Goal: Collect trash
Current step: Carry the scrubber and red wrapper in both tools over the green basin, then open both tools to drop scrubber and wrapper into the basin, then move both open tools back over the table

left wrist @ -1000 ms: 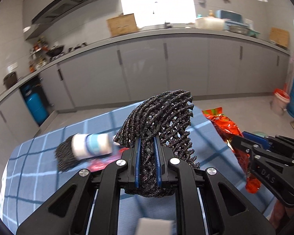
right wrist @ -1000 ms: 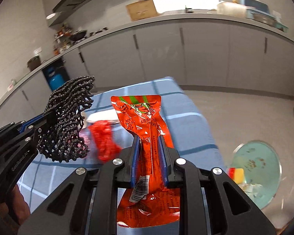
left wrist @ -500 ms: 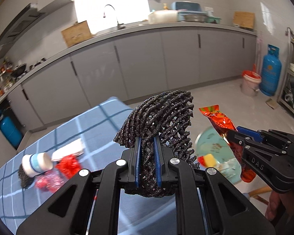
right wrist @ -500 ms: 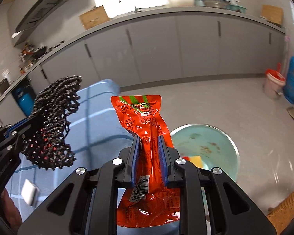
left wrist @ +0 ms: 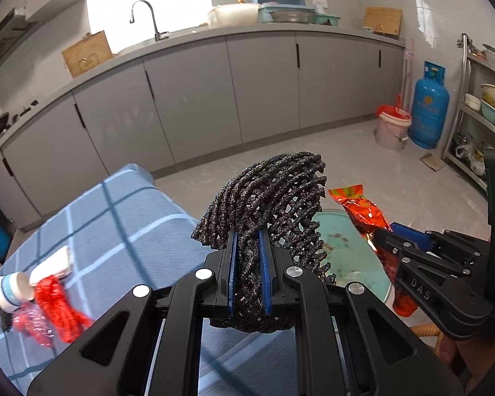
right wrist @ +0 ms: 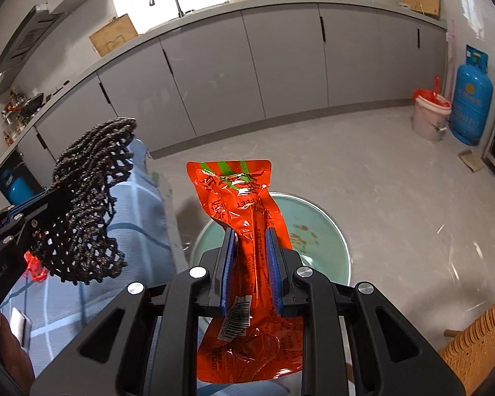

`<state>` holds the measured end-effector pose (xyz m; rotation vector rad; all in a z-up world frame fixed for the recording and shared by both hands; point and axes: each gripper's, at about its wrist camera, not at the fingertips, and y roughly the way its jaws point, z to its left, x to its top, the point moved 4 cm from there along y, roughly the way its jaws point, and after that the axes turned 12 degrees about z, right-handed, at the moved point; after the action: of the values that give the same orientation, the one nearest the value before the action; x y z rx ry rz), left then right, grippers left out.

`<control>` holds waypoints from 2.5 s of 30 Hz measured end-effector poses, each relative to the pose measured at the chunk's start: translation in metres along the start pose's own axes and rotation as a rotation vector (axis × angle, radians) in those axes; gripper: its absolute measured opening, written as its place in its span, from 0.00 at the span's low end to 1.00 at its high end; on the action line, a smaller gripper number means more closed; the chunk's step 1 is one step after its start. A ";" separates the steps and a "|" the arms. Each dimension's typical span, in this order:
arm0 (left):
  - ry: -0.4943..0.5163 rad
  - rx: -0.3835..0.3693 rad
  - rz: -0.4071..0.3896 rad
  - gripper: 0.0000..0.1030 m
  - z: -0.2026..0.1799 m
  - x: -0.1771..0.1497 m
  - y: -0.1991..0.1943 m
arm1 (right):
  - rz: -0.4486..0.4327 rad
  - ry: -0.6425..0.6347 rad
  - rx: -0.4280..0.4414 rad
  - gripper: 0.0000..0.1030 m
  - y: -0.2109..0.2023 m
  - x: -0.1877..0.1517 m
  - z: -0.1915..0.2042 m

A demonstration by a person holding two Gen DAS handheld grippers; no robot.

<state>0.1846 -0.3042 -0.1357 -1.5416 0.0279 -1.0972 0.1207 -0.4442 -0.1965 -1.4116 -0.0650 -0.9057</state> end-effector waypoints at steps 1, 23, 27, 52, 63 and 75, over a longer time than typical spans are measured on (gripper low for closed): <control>0.003 -0.008 0.007 0.13 -0.004 0.002 0.005 | 0.002 0.002 -0.003 0.20 0.002 0.000 -0.004; -0.074 0.005 0.083 0.85 0.020 -0.009 0.033 | 0.013 0.094 -0.003 0.53 0.024 -0.016 -0.039; -0.087 0.029 0.054 0.85 0.033 -0.013 0.017 | 0.023 0.085 0.011 0.53 0.021 -0.024 -0.030; -0.323 0.244 0.018 0.87 0.187 -0.095 -0.064 | 0.041 -0.182 0.141 0.56 0.001 -0.035 0.125; -0.543 0.401 0.142 0.88 0.300 -0.179 -0.074 | 0.063 -0.340 0.232 0.57 0.001 -0.044 0.219; -0.679 0.354 0.143 0.88 0.347 -0.165 -0.044 | 0.070 -0.549 0.290 0.59 0.022 -0.037 0.332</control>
<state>0.2900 0.0671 -0.1574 -1.4864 -0.4857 -0.3972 0.2621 -0.1431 -0.1629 -1.3416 -0.5358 -0.4092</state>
